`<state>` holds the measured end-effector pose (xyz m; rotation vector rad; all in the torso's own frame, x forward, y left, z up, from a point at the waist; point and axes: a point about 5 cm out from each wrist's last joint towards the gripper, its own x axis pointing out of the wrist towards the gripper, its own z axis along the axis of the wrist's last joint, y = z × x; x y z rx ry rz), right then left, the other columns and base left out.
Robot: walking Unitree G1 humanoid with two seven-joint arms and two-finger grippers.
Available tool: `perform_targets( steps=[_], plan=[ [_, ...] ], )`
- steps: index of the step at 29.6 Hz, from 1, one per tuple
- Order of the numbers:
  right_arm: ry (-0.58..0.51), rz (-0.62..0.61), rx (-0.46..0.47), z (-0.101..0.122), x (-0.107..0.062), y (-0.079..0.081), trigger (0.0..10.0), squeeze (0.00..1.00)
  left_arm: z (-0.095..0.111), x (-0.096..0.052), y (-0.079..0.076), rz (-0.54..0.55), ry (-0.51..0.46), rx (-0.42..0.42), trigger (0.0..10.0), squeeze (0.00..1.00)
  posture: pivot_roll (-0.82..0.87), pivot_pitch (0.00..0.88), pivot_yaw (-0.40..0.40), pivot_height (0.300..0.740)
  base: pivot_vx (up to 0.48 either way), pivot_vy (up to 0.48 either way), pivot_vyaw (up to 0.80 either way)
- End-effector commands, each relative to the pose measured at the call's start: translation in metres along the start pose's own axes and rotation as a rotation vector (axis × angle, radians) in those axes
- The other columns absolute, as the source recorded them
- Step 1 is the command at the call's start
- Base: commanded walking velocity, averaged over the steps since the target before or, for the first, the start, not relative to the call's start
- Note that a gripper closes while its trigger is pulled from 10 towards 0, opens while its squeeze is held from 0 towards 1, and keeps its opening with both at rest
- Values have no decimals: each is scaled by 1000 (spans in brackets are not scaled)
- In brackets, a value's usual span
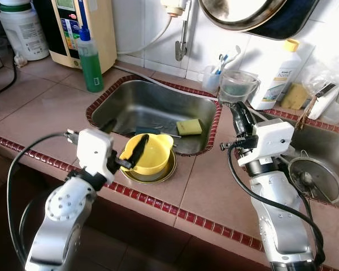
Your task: Kitchen organization
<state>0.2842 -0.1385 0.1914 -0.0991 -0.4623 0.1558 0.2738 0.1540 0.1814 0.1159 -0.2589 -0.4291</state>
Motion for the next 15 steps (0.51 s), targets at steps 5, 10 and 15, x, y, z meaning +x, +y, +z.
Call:
perform_targets(
  steps=[5, 10, 15],
  plan=[
    [16, -54, 19, -3, 3, 0, 10000, 0, 0, 6, 7, 10, 11, -5, 10000, 0, -182, 32, -35, 740, 0, 0, 0],
    [35, -44, 46, -7, 0, 8, 10000, 0, 0, 9, 4, -20, 9, -18, 10000, 0, -181, 29, -40, 740, 0, 0, 0],
    [62, -29, 68, -13, -5, 15, 10000, 0, -2, 11, 0, -35, 22, -24, 10000, 0, -184, 24, -43, 740, 0, 0, 0]
  ],
)
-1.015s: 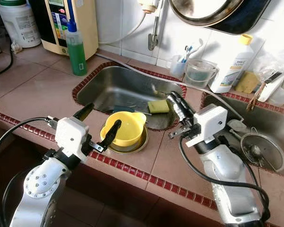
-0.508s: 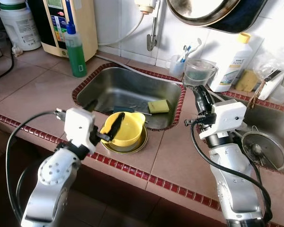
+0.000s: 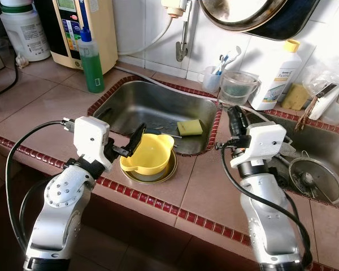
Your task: Kitchen organization
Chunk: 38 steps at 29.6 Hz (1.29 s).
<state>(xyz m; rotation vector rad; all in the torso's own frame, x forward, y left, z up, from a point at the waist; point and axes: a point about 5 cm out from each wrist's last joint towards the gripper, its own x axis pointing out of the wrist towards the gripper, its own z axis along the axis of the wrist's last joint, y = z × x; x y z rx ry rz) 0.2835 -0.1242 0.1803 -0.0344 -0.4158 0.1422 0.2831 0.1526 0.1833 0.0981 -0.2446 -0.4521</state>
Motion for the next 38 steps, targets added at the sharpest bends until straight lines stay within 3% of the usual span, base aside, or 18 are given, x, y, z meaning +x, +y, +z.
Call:
perform_targets(
  steps=[1, 38],
  plan=[
    [22, -3, 8, -4, -2, 0, 10000, 0, -2, 2, -3, -16, 13, 0, 10000, 0, -184, 24, -43, 740, 0, 0, 0],
    [90, 23, -20, -23, 5, -21, 10000, 0, -1, -1, -21, -120, 36, -7, 10000, 0, -169, 66, -43, 740, 0, 0, 0]
  ],
)
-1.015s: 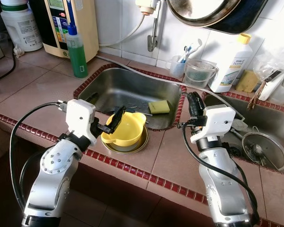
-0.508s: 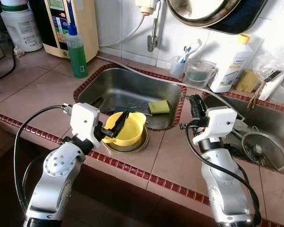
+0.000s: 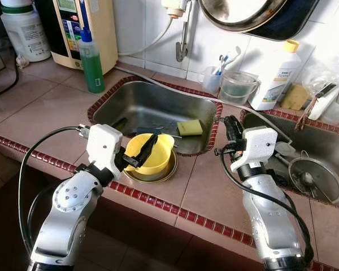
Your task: Kitchen organization
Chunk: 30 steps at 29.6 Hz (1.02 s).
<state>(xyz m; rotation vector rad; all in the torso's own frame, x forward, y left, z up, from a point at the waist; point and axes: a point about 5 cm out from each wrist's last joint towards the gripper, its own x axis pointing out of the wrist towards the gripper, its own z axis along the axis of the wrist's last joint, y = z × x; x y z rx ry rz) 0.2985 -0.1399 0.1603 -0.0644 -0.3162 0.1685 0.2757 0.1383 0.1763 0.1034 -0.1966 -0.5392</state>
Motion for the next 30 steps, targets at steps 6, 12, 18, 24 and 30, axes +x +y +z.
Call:
perform_targets(
  steps=[6, 12, 18, 24, 30],
  plan=[
    [-9, -3, -7, 1, 3, -7, 10000, 0, 4, 1, -5, -41, -3, 11, 10000, 0, -165, 72, -43, 740, 0, 0, 0],
    [-14, 48, -32, 1, 11, -14, 10000, 0, 10, 2, -7, -78, -4, 20, 10000, 0, -162, 86, -46, 740, 0, 0, 0],
    [-11, 80, -34, -2, 13, -16, 10000, 0, 15, 0, -13, -109, -10, 12, 10000, 0, -159, 104, -43, 740, 0, 0, 0],
    [-5, 109, -39, -3, 16, -20, 10000, 0, 20, -3, -20, -150, -12, 6, 10000, 0, -154, 126, -44, 740, 0, 0, 0],
    [2, 141, -51, -5, 19, -23, 10000, 0, 16, -8, -27, -183, 18, 4, 10000, 0, -151, 155, -45, 740, 0, 0, 0]
  ],
)
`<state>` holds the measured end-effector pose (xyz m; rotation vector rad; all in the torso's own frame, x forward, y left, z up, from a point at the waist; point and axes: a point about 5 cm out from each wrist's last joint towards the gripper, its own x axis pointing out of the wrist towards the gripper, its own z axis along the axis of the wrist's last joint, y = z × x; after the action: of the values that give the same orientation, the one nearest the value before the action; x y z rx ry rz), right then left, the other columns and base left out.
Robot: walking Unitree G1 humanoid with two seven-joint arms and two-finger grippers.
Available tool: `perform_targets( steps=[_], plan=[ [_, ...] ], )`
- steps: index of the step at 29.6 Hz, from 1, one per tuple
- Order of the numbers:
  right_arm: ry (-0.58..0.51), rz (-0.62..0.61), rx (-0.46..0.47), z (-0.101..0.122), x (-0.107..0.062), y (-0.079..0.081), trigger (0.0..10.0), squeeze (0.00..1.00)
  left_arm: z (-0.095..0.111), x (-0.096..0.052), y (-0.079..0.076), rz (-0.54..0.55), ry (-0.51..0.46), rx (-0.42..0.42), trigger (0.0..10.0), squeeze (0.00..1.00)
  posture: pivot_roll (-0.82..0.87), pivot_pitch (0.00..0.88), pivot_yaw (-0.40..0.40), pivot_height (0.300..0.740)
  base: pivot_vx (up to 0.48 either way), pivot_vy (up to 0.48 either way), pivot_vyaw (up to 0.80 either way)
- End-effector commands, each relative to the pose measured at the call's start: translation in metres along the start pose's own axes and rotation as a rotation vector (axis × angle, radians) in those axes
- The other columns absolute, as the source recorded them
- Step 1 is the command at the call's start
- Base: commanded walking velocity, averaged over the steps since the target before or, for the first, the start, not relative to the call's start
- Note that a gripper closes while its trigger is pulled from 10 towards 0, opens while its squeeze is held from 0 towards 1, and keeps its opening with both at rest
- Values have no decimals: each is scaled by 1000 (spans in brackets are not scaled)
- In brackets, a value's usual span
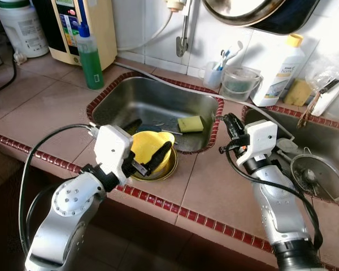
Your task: Kitchen organization
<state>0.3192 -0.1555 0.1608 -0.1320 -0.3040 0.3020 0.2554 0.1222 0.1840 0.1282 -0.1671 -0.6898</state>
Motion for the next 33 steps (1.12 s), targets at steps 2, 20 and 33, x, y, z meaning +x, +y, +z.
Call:
perform_targets(
  steps=[2, 20, 33],
  plan=[
    [-9, 10, -11, 2, 3, -6, 10000, 0, 3, -2, -7, -44, 1, -3, 10000, 0, -151, 167, -42, 740, 0, 0, 0],
    [50, 87, -1, -11, 18, -16, 10000, 0, 17, -3, -17, -119, -8, -1, 10000, 0, -139, 204, -43, 740, 0, 0, 0],
    [78, 235, -20, -12, 42, -15, 10000, 0, 32, -6, -26, -133, -29, -15, 10000, 0, -115, 235, -51, 740, 0, 0, 0]
  ],
)
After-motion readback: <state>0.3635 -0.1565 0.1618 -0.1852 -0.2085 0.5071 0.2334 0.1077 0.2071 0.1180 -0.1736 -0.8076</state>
